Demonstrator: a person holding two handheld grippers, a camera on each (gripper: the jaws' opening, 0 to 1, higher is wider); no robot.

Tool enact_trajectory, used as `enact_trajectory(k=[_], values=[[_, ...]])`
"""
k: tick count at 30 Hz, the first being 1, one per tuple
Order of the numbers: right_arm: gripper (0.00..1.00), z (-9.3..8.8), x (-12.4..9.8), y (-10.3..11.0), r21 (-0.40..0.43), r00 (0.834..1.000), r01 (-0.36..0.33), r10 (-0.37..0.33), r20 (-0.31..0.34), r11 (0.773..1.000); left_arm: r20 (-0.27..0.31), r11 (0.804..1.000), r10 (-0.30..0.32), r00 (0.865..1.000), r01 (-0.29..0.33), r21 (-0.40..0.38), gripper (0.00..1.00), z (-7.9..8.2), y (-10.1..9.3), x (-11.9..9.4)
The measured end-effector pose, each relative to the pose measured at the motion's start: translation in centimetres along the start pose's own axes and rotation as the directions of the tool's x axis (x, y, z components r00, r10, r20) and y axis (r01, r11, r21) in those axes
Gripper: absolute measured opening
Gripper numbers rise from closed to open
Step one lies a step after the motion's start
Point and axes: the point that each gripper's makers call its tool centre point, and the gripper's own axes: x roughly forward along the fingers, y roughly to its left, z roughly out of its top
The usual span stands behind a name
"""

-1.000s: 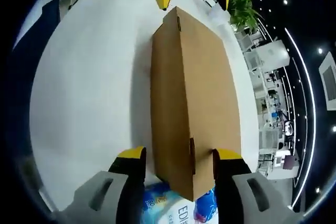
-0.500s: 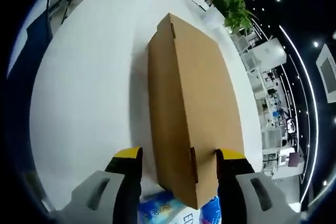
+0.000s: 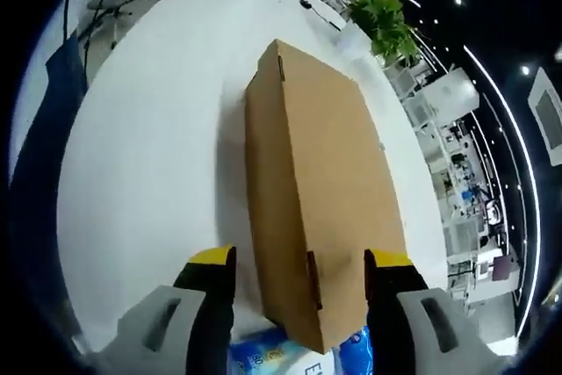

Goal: Operate the shoe box by opening the lid, removing the specified soft item, and placing it in the target area until the item is outside and the box remains undamaged.

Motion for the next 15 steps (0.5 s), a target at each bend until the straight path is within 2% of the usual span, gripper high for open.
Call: enact_trajectory(k=[2, 3, 4, 6, 7, 9, 10, 11, 12, 13, 14, 15], values=[[0.72, 0.2, -0.9, -0.9, 0.016, 1.0, 0.016, -0.016, 0.011, 1.0, 0.002, 1.0, 0.005, 1.0, -0.005, -0.01, 0.99, 0.2, 0.0, 0.0], [0.72, 0.2, -2.3, -2.1, 0.08, 0.999, 0.045, -0.046, 0.01, 0.996, 0.033, 1.0, 0.008, 0.999, -0.008, -0.005, 0.99, 0.9, -0.1, 0.0], [0.73, 0.2, -2.7, -2.6, 0.092, 0.998, 0.059, -0.059, 0.006, 0.994, 0.053, 1.0, 0.011, 0.999, -0.011, 0.005, 0.99, 1.2, -0.1, 0.1], [0.77, 0.4, -5.2, -4.5, 0.196, 0.995, 0.086, -0.093, 0.023, 0.977, 0.043, 1.0, 0.015, 0.999, -0.015, 0.01, 0.99, 1.0, -0.1, 0.3], [0.79, 0.4, -6.3, -5.4, 0.264, 0.993, 0.103, -0.116, 0.032, 0.959, 0.034, 1.0, 0.014, 0.999, -0.014, -0.004, 0.99, 1.1, -0.3, 0.6], [0.79, 0.0, -7.9, -6.2, 0.348, 0.992, 0.105, -0.123, 0.032, 0.931, 0.036, 1.0, 0.009, 0.999, -0.008, -0.017, 0.99, 1.3, -0.4, 0.6], [0.79, -0.5, -8.9, -6.6, 0.417, 0.991, 0.108, -0.132, 0.028, 0.903, 0.043, 1.0, 0.013, 0.999, -0.013, -0.016, 0.99, 1.5, -0.5, 0.6], [0.78, -0.6, -9.2, -6.6, 0.438, 0.992, 0.1, -0.123, 0.025, 0.894, 0.047, 1.0, 0.016, 0.999, -0.015, -0.011, 0.99, 1.5, -0.4, 0.6], [0.76, -1.1, -10.6, -6.9, 0.521, 0.992, 0.092, -0.123, 0.026, 0.849, 0.052, 1.0, 0.021, 0.998, -0.021, -0.002, 0.99, 1.7, -0.4, 0.6], [0.76, -1.2, -11.4, -7.2, 0.561, 0.99, 0.095, -0.136, 0.032, 0.822, 0.051, 1.0, 0.02, 0.999, -0.02, -0.004, 0.99, 1.7, -0.4, 0.6], [0.77, -1.2, -12.0, -7.4, 0.585, 0.989, 0.094, -0.143, 0.037, 0.806, 0.062, 1.0, 0.02, 0.998, -0.02, -0.001, 0.99, 1.8, -0.5, 0.6], [0.79, -1.3, -12.6, -7.5, 0.587, 0.989, 0.093, -0.145, 0.042, 0.804, 0.066, 1.0, 0.02, 0.998, -0.02, 0.0, 0.99, 1.8, -0.4, 0.7]])
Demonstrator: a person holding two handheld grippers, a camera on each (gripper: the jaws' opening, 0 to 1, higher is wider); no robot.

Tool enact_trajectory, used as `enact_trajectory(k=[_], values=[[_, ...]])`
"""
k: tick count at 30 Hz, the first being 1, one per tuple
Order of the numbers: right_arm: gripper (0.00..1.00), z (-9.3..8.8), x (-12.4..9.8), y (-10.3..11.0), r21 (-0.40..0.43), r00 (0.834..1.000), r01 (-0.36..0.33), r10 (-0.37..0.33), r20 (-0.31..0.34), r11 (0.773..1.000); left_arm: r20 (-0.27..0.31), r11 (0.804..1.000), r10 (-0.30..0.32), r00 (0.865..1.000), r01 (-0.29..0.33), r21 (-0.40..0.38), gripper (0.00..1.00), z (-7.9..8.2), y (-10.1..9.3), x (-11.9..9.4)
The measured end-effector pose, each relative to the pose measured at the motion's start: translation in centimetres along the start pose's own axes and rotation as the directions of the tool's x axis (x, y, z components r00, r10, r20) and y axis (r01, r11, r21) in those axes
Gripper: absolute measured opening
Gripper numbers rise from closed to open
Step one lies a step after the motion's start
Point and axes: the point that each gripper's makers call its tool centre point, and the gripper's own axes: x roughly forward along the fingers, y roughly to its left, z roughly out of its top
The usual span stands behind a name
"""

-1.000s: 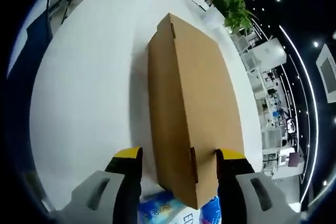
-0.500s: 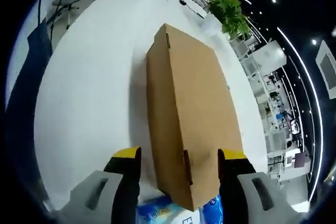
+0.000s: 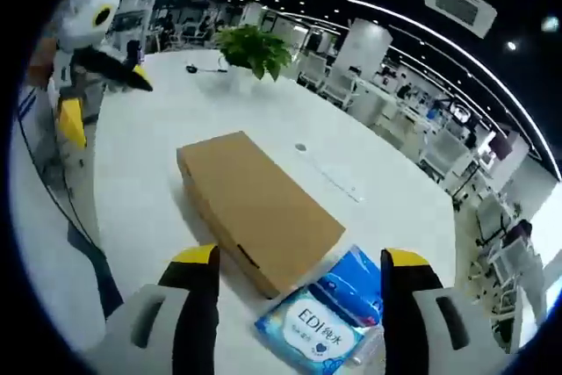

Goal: Operate the shoe box by opening the lid, removing the specified soft item, and placing it in the target area until the item is outside and the box remains undamaged.

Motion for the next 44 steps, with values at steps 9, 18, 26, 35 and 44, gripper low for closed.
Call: enact_trajectory(k=[9, 18, 26, 35, 44], values=[[0.88, -0.9, -5.0, -0.3, 0.049, 0.999, 0.034, -0.035, 0.01, 0.998, 0.014, 1.0, 0.016, 1.0, -0.016, 0.007, 0.99, 0.5, -0.3, -0.7], [0.88, -2.4, -6.3, -0.1, 0.203, 0.999, 0.038, -0.041, 0.014, 0.979, 0.033, 1.0, 0.028, 0.999, -0.028, -0.007, 0.99, 0.8, -0.5, -1.2], [0.89, -1.7, -5.9, 0.8, 0.213, 0.999, 0.027, -0.031, 0.015, 0.977, 0.029, 1.0, 0.025, 0.999, -0.025, 0.001, 0.98, 0.8, -0.6, -1.3], [0.84, -1.7, -6.0, 1.3, 0.215, 0.998, 0.044, -0.052, 0.033, 0.976, 0.026, 0.999, 0.028, 0.999, -0.029, 0.019, 0.97, 0.6, -0.6, -1.6], [0.84, -1.3, -6.1, -0.4, 0.223, 0.995, 0.075, -0.089, 0.05, 0.972, 0.027, 0.999, 0.027, 0.999, -0.028, 0.023, 0.96, 0.8, -0.3, -1.6]])
